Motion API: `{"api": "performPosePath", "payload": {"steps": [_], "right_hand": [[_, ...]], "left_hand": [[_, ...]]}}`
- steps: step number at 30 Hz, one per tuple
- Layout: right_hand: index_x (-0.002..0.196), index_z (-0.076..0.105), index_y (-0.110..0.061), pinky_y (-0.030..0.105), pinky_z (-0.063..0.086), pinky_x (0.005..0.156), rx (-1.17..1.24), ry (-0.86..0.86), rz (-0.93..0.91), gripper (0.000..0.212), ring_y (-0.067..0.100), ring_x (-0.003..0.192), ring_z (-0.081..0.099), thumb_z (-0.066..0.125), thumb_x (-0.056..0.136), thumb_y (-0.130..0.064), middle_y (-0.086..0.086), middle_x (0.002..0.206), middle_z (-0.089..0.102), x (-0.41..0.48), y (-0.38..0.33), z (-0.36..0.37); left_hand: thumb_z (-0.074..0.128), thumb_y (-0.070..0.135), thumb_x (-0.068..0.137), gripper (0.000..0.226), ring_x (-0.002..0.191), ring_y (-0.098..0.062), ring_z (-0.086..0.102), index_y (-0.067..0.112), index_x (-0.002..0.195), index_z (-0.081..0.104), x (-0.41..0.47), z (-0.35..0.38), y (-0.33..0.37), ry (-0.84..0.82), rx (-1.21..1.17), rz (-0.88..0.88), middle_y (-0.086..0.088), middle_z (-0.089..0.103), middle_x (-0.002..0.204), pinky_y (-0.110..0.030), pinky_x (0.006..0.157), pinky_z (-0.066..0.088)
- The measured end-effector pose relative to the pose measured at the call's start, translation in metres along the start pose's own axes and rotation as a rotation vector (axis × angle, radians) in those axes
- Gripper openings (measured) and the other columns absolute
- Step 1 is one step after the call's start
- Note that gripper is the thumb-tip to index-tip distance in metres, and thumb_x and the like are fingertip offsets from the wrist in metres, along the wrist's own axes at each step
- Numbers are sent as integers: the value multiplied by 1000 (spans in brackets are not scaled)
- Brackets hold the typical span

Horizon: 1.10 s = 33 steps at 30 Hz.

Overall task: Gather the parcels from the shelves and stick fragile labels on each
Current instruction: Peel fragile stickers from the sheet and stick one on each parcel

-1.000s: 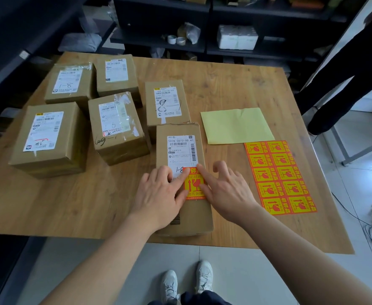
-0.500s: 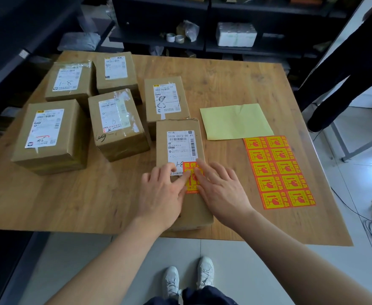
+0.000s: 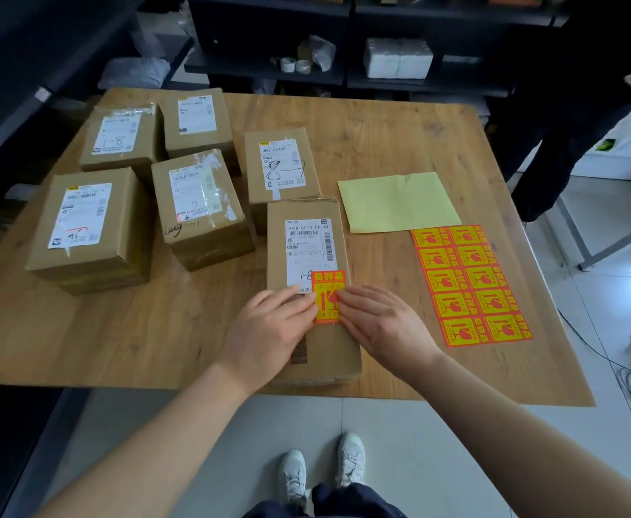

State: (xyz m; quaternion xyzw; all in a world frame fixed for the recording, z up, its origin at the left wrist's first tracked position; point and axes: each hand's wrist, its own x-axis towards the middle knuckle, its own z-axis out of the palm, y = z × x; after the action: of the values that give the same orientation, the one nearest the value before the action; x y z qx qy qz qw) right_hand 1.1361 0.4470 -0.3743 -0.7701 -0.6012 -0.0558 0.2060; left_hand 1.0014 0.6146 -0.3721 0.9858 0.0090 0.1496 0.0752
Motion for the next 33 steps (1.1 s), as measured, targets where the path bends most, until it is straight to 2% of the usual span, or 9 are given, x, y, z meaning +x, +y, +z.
{"api": "performPosePath", "payload": {"steps": [4,9,12,15,21,24,27,29,33], "right_hand": [[106,72,-4,43,50,96,51,37,-51,21,25,108,65,68,87,-12,11,115,69,-6,1,5],[105,72,-4,43,49,97,20,27,-129,20,24,106,65,67,88,-15,11,112,69,-5,5,2],[140,44,-7,42,24,116,-51,-210,39,51,22,138,36,46,97,-33,11,147,42,7,7,1],[152,15,-11,34,1,120,-112,-316,71,64,17,147,3,23,97,-42,7,159,11,10,6,5],[151,12,-8,31,-7,118,-156,-269,176,70,18,147,-1,21,95,-48,9,159,10,7,1,7],[143,38,-4,37,10,119,-87,-193,82,54,24,142,27,35,98,-33,13,151,35,4,-5,10],[116,67,-2,45,43,104,-67,25,-28,31,28,116,60,61,91,-19,15,123,64,-5,-3,9],[107,71,-2,44,50,95,-27,96,-83,24,26,108,65,70,85,-12,13,115,68,-12,-3,9],[104,72,-3,43,50,96,15,95,-107,20,25,110,64,70,85,-10,12,116,68,-16,-1,10]], "left_hand": [[61,27,90,33,122,-26,54,14,119,66,-9,3,-1,-46,-56,11,-2,61,127,-41,106,39],[61,29,89,30,120,-25,55,16,116,69,-11,0,-3,-49,-73,51,0,64,124,-45,101,44],[41,35,94,52,136,-21,36,11,140,45,0,-2,-1,-195,28,-1,-6,43,146,-43,114,28],[25,42,94,65,146,-18,10,9,150,19,9,-3,-5,-324,150,21,-7,14,158,-36,119,4],[21,52,92,73,143,-22,16,9,150,18,9,-1,-1,-327,170,-41,-8,19,157,-37,118,11],[11,57,94,73,145,-22,8,12,151,11,12,4,0,-340,152,-36,-5,10,159,-38,119,8],[31,45,98,58,140,-23,30,11,144,38,9,-2,-3,-274,98,42,-8,35,150,-41,115,25],[51,30,95,40,126,-26,50,8,128,58,2,-3,-2,-144,36,141,-9,56,134,-44,104,41],[44,34,95,39,123,-31,53,13,120,66,-7,-2,-1,-91,-28,208,-5,60,129,-49,101,43]]}}
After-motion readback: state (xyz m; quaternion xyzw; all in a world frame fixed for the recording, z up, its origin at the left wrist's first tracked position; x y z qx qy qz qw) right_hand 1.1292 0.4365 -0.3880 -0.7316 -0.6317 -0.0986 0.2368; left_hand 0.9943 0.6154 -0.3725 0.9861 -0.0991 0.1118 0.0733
